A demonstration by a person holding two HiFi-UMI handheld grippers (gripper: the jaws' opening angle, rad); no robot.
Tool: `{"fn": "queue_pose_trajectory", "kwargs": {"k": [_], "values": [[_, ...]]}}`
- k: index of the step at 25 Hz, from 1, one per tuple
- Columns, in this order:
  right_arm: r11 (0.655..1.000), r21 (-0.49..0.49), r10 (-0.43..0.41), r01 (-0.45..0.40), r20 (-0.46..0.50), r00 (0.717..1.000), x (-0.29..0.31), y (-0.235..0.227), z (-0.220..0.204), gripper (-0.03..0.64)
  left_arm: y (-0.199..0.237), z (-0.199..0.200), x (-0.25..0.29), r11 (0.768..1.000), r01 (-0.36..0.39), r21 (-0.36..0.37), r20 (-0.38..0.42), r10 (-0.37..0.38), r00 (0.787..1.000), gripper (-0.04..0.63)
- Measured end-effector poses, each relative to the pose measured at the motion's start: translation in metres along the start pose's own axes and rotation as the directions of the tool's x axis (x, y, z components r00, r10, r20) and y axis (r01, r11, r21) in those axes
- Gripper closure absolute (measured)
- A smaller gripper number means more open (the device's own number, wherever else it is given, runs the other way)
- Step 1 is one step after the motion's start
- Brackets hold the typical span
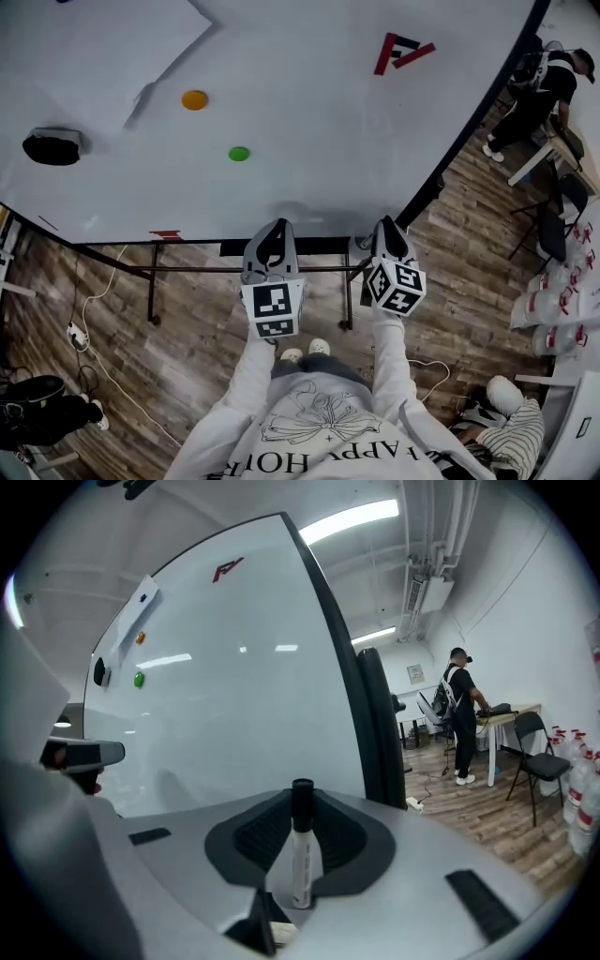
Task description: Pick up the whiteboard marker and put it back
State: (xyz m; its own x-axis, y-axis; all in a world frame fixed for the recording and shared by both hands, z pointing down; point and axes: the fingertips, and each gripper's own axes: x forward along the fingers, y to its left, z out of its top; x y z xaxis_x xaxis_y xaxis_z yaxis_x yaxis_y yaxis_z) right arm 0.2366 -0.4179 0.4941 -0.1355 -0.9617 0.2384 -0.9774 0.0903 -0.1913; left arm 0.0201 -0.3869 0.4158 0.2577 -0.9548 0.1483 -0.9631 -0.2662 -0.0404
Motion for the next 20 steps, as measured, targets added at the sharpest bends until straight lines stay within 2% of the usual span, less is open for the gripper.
{"fn": "queue_pose_trajectory", "kwargs": {"k": [7,20], "values": [[1.000,0.027,-0.002,0.005,-0.086,0.996,0.013,-0.004,-0.035,0.552,0.000,-0.007,0.007,1.000,-0.003,-0.001,-0.020,0.003,1.000,0.588],[0.998,0.047,-0.022,0.030,-0.166,0.986,0.023,-0.012,-0.059,0.552,-0.001,-0.011,0.013,1.000,-0.008,-0.007,-0.032,0.008,0.999,0.588]]}}
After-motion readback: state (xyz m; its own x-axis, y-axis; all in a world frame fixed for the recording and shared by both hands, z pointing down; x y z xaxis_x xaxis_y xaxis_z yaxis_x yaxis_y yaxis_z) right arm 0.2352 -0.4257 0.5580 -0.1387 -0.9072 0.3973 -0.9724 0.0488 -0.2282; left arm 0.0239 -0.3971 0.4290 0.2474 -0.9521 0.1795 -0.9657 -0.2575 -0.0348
